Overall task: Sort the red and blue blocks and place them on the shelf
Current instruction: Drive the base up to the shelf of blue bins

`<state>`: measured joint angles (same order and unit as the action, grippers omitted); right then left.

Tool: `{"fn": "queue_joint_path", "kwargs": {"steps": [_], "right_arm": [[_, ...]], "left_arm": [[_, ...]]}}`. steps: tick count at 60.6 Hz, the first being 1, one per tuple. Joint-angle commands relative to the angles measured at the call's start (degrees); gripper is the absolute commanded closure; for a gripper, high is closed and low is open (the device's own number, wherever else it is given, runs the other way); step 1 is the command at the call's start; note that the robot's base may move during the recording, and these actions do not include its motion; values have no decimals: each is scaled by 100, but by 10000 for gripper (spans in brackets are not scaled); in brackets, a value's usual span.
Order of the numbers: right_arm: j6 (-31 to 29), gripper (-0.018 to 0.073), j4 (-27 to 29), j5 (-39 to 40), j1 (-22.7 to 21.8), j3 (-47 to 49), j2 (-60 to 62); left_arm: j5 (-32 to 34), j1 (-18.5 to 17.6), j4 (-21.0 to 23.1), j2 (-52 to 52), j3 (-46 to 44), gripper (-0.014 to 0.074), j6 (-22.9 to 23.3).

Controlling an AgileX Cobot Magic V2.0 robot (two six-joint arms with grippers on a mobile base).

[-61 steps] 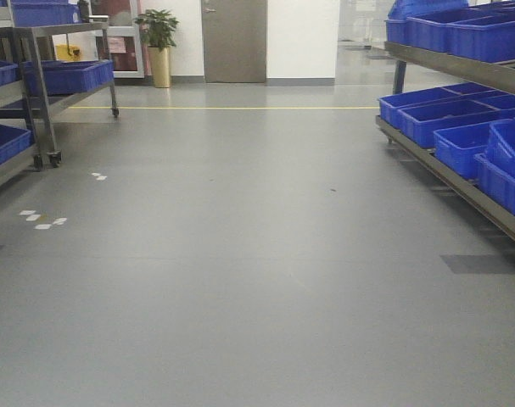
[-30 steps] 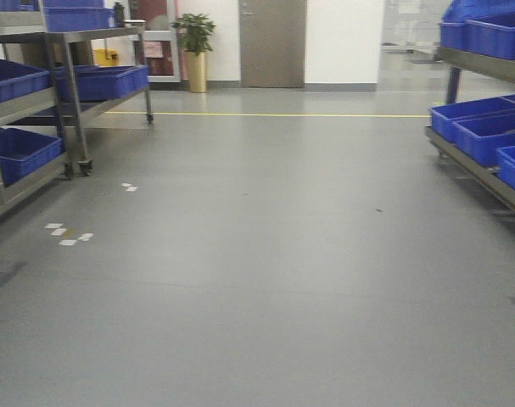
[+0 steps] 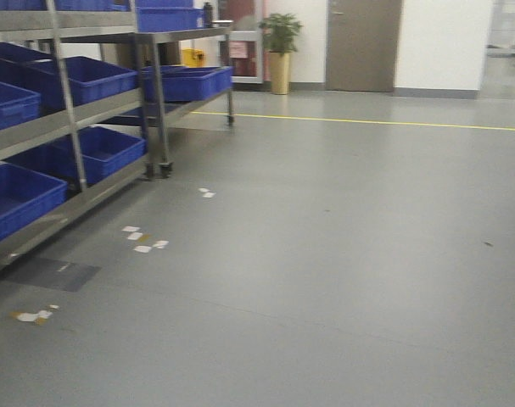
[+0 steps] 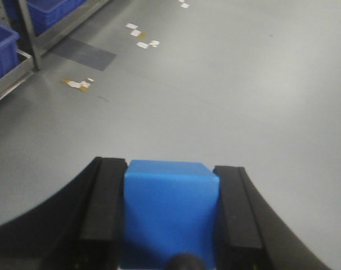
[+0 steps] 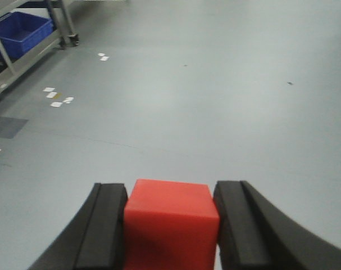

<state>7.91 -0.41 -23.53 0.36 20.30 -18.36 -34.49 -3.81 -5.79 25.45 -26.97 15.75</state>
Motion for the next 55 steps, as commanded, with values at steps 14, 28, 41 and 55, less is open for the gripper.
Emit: {"fn": "queue_joint_path", "kwargs": {"steps": [14,28,41,55], "right_arm": [[-37,503,-64,485,-36,162,-27],[-37,503,-64,485,-36,162,-27],[-37,503,-64,485,-36,162,-27],[-37,503,-64,485,-36,162,-27]], "left_arm": [[488,12,-12,30,-163,463,6],[488,12,-12,30,-163,463,6],[488,12,-12,30,-163,463,6],[488,12,-12,30,-163,463,6]]}}
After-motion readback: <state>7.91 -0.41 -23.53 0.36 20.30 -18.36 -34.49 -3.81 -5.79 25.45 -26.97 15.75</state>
